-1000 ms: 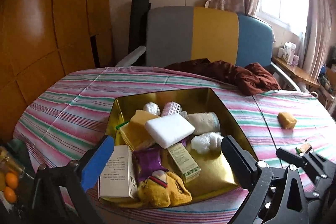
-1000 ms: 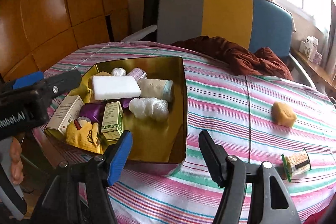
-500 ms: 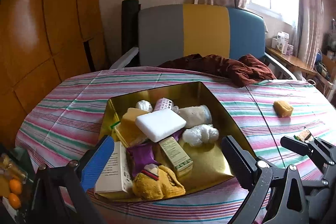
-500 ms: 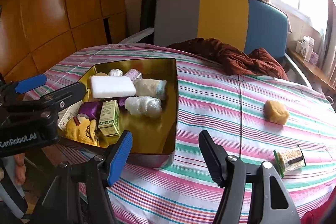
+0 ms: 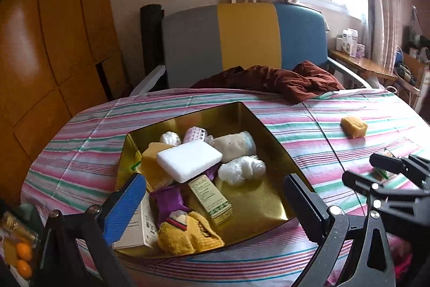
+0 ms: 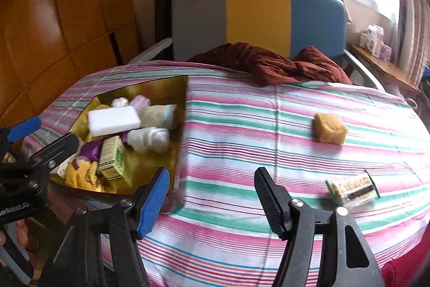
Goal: Organize objects
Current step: 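Move the right gripper to the cracker packet and grasp it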
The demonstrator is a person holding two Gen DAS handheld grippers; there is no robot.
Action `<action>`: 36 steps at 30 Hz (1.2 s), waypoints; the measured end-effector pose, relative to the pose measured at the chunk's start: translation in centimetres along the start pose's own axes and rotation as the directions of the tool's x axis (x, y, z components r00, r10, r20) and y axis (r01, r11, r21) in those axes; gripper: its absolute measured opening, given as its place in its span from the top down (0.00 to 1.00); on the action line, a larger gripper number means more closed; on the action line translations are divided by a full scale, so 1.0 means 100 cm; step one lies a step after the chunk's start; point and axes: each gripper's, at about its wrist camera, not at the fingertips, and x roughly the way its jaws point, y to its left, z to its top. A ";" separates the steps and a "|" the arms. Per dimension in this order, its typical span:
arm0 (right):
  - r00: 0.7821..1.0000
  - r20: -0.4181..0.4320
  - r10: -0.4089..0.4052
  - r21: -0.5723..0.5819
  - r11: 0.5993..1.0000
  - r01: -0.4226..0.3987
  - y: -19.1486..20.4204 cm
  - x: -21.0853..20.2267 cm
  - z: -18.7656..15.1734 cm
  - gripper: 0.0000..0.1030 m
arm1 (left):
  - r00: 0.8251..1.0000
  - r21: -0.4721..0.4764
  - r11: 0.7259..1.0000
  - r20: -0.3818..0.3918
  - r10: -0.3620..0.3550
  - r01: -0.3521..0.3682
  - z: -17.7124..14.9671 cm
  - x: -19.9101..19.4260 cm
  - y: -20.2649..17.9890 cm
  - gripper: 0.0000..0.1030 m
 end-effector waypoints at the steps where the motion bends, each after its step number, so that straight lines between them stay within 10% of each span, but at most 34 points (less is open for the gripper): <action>1: 1.000 -0.004 -0.005 0.015 1.000 0.005 -0.006 0.000 0.001 0.35 | 1.000 0.005 1.000 0.000 -0.005 0.005 0.001 0.000 -0.002 0.00; 11: 0.983 -0.175 -0.060 0.257 0.961 0.104 -0.094 0.010 -0.007 0.35 | 0.996 0.006 0.996 -0.017 -0.084 0.084 0.007 0.007 -0.016 0.01; 24: 0.956 -0.293 0.023 0.749 0.627 0.215 -0.231 0.035 -0.035 0.33 | 0.981 0.048 0.980 -0.020 -0.192 0.193 0.011 0.010 -0.042 0.01; 30: 0.926 -0.378 -0.013 0.684 0.670 0.289 -0.231 0.063 -0.024 0.31 | 0.975 0.061 0.973 -0.033 -0.222 0.223 0.011 0.013 -0.050 0.01; 36: 0.872 -0.457 -0.175 0.391 0.841 0.374 -0.210 0.084 0.000 0.50 | 0.967 0.077 0.965 -0.048 -0.249 0.252 0.015 0.018 -0.059 0.01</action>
